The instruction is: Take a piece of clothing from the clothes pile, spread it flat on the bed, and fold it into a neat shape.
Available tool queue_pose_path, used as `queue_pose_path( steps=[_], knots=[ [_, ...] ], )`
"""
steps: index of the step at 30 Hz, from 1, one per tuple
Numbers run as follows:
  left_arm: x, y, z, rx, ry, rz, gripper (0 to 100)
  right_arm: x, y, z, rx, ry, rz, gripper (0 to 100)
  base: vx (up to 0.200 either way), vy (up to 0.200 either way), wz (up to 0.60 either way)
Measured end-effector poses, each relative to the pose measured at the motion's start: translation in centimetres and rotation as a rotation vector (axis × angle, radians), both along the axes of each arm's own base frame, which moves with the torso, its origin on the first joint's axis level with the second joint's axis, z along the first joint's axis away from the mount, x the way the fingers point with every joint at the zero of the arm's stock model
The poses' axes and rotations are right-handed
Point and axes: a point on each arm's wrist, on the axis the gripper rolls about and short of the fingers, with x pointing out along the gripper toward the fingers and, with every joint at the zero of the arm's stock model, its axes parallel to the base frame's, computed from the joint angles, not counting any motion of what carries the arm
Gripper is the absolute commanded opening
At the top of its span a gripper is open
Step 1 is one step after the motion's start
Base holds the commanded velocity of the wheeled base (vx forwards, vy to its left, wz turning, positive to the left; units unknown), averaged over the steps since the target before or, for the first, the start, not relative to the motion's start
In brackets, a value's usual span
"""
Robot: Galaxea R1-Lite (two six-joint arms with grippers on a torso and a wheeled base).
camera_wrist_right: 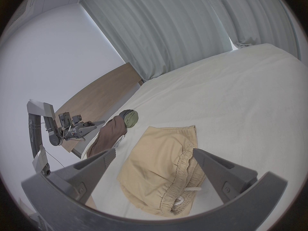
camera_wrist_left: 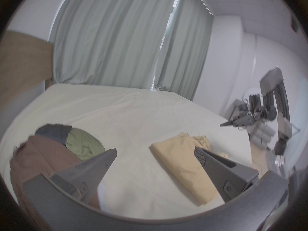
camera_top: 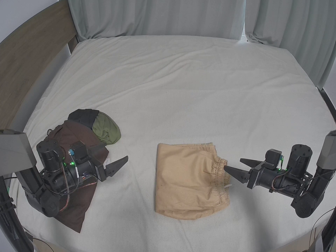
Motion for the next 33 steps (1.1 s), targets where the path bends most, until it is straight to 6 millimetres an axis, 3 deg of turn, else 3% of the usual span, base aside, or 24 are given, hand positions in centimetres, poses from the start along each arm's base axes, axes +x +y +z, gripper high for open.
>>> queue_pose_path(
  steps=[13, 19, 33],
  knots=[
    [-1.9, 6.0, -0.1, 0.119, -0.089, -0.111, 100, -1.5, 0.4, -0.9, -0.022, 0.059, 0.034, 100, 0.0, 0.0, 0.0],
    [-2.7, 6.7, -0.1, 0.117, -0.082, -0.122, 100, -2.3, 0.6, -2.5, -0.051, 0.141, 0.046, 100, 0.0, 0.0, 0.0],
    [-3.6, 7.3, -0.2, 0.113, -0.063, -0.124, 100, -1.8, 0.8, -6.3, -0.093, 0.29, 0.008, 100, 0.0, 0.0, 0.0]
  ],
)
